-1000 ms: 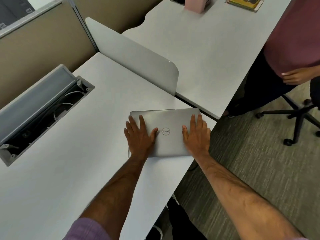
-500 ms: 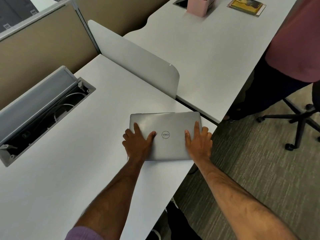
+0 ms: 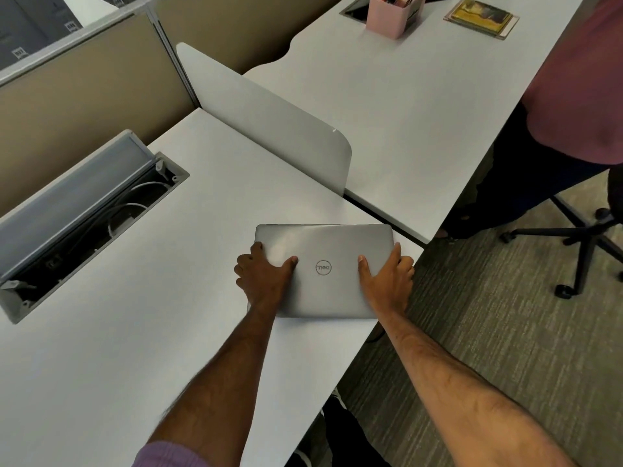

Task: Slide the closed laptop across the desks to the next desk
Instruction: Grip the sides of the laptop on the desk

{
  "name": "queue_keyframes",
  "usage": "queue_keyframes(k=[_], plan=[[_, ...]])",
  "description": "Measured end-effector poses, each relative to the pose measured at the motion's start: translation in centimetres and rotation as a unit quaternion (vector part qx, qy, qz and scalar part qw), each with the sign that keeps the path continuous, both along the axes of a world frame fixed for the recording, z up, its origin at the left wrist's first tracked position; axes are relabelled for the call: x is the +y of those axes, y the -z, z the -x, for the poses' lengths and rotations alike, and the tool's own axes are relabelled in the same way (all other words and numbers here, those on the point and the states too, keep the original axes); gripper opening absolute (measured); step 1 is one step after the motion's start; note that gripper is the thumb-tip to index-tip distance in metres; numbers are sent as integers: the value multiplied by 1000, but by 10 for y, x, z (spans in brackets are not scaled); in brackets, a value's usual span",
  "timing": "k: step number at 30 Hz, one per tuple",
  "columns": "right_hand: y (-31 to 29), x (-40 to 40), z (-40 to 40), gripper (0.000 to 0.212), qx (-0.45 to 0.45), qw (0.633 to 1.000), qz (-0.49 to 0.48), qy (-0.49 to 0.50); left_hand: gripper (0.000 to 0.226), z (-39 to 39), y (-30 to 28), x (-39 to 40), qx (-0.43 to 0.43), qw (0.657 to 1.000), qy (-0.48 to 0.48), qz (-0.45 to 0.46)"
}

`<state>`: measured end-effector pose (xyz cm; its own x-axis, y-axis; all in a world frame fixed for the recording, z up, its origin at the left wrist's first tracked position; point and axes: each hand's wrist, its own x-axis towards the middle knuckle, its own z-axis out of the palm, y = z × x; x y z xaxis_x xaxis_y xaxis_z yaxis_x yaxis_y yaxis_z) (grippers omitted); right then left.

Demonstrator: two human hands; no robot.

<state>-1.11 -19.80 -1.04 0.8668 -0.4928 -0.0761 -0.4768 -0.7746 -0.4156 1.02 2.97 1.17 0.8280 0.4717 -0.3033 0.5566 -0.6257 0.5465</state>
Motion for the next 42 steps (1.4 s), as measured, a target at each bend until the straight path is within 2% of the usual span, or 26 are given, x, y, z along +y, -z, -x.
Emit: queue_keyframes(k=[9,18,23,28,42], plan=[[-2,-6,2,94,-12,999,-41,6,113,4,-3,7,20,997,-39,60],[-8,-10,-1,90,-9,999,-40,-4,112,4,-3,19,21,994,29,104],[-8,-8,3,88,4,999,-34,-9,96,8,-10,24,3,994,52,101],[-8,-4,8,89,4,999,-31,-12,90,12,-12,26,2,993,58,102],[-15,35,9,87,-14,996,-60,-62,97,31,-13,67,-11,995,28,94]])
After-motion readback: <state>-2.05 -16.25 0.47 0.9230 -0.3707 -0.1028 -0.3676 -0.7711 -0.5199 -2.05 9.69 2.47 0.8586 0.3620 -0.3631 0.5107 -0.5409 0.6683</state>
